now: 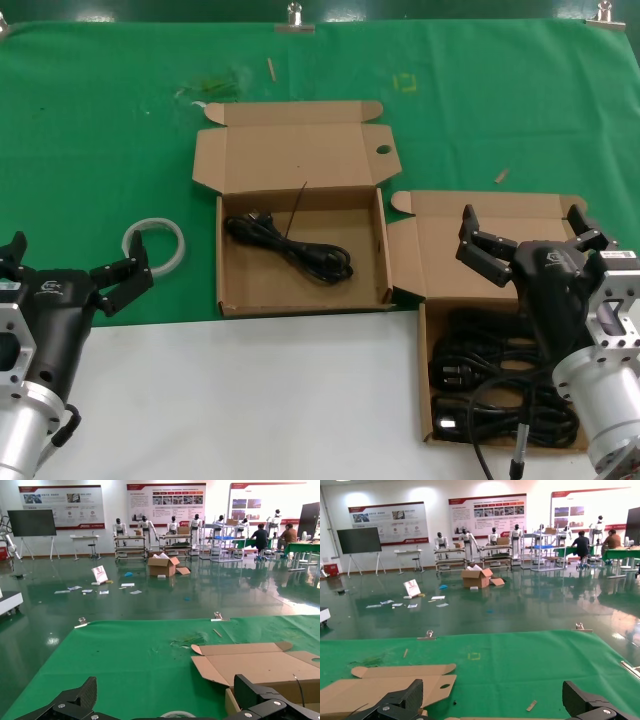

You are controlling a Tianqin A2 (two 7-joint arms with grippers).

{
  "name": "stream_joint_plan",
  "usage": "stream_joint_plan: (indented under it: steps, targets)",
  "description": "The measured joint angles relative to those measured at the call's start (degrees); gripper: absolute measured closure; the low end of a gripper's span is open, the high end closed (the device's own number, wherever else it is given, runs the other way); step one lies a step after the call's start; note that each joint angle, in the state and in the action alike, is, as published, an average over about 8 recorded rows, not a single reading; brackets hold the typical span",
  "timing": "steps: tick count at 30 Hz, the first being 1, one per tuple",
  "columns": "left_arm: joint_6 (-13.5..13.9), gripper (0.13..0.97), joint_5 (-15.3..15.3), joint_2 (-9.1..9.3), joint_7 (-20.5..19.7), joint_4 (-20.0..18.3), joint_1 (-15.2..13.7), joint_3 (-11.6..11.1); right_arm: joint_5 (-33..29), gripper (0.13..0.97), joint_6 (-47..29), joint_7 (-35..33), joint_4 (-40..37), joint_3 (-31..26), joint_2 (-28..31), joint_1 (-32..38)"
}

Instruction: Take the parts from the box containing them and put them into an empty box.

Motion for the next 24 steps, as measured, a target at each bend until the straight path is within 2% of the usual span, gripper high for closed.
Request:
stream_joint_plan:
  steps: [24]
  targets:
    - [0.00,0.132,0.00,0.00,0.00,0.00,0.00,0.00,0.00,0.129,0.00,0.00,0.00,0.00,0.00,0.00]
